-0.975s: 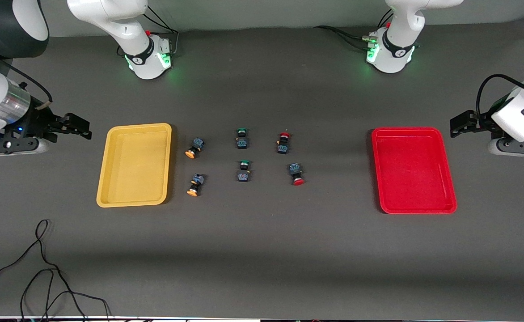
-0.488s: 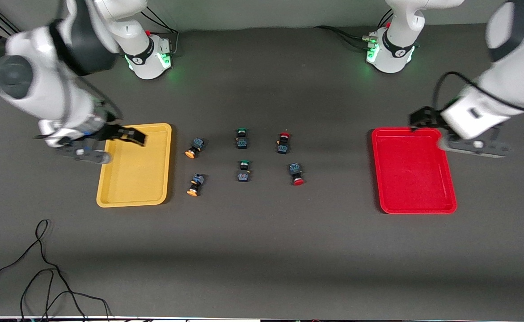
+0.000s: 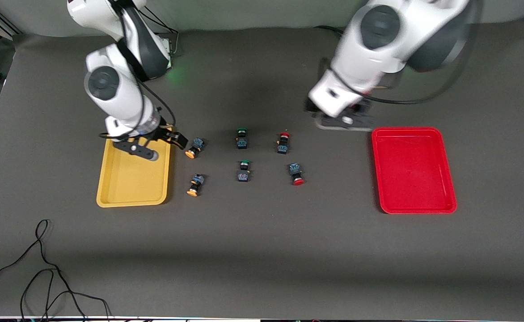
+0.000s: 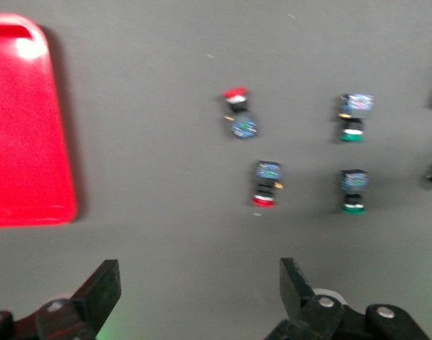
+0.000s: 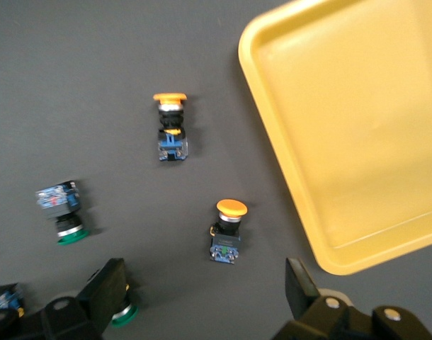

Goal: Place red and yellow buttons in trays
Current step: 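Reach the right gripper to a yellow button while the left gripper reaches a red button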

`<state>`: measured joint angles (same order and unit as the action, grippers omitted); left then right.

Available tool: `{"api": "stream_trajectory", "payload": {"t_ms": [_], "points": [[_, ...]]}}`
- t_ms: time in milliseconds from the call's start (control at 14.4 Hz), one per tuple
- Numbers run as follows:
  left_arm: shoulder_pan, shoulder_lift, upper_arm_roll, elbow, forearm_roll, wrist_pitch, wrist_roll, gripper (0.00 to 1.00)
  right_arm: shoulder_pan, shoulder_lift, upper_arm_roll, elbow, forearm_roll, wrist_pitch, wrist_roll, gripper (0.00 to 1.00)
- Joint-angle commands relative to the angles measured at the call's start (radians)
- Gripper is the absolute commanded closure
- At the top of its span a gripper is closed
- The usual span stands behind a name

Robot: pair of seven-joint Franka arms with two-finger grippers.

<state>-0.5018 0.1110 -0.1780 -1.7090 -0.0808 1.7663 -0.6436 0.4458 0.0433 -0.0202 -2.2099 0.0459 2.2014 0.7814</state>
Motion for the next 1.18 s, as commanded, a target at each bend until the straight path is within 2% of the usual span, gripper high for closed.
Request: {"api": "stream_trajectory", "payload": {"t_ms": [0, 209, 488, 697, 1114], "points": [[-0.117, 0.018, 0.020, -0.001, 0.010, 0.056, -0.123, 0.00, 0.037, 0.093, -0.010, -0.031, 0.025, 0.099, 0.068, 0.00], [-0.193, 0.070, 0.020, -0.001, 0.067, 0.102, -0.211, 0.00, 0.074, 0.165, -0.010, -0.062, 0.034, 0.202, 0.133, 0.00], [-0.196, 0.177, 0.020, -0.059, 0.098, 0.241, -0.202, 0.02, 0.076, 0.225, -0.009, -0.154, 0.034, 0.386, 0.131, 0.00], [-0.196, 0.205, 0.020, -0.187, 0.101, 0.427, -0.199, 0.02, 0.080, 0.254, -0.010, -0.155, 0.034, 0.402, 0.131, 0.00], [-0.195, 0.393, 0.023, -0.204, 0.125, 0.611, -0.199, 0.02, 0.099, 0.271, -0.010, -0.166, 0.034, 0.414, 0.133, 0.01]]}}
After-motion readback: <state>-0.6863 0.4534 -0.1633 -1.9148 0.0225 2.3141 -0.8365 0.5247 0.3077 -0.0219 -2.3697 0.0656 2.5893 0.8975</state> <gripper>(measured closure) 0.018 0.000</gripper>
